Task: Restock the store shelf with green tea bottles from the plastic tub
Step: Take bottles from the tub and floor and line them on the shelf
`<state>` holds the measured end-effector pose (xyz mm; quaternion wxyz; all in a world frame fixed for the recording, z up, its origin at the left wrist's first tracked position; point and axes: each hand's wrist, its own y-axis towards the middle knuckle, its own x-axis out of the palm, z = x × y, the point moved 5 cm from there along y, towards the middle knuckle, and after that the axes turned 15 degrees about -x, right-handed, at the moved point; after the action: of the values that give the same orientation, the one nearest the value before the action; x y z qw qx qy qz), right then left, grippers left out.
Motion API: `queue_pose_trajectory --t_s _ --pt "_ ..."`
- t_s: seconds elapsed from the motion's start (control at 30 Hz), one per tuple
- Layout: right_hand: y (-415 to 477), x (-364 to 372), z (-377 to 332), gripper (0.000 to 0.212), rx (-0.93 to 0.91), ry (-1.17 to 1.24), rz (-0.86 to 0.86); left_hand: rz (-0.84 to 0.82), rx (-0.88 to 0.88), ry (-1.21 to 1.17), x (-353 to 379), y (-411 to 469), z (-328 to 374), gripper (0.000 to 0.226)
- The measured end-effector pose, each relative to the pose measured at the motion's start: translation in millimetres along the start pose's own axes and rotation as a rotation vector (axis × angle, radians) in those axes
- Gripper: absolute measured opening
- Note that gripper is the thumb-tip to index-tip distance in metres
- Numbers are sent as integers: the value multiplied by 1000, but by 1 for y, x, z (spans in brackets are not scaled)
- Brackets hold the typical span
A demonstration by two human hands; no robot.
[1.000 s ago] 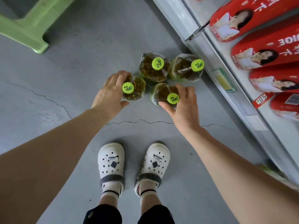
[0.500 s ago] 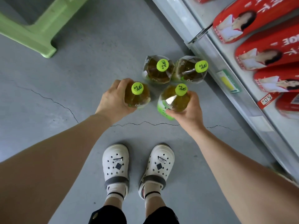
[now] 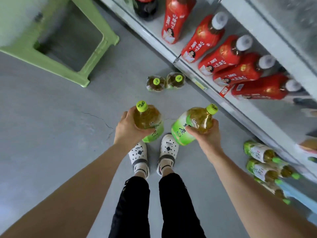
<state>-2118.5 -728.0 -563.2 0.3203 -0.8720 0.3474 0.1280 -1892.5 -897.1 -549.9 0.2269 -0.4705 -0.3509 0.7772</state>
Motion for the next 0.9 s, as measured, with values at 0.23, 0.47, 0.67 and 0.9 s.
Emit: queue_pose_trajectory --t_s 0.23,0.47,0.67,0.9 --pt "-97 -89 -115 66 -106 157 118 -34 212 92 -79 -135 81 91" --pt "-169 -176 -221 69 -258 54 234 -15 482 166 -157 -254 160 86" --pt "-218 -253 -290 72 -378 59 350 7 721 184 -203 -335 223 90" --pt "-295 -343 -363 63 -527 20 530 -46 985 141 -231 -434 300 84"
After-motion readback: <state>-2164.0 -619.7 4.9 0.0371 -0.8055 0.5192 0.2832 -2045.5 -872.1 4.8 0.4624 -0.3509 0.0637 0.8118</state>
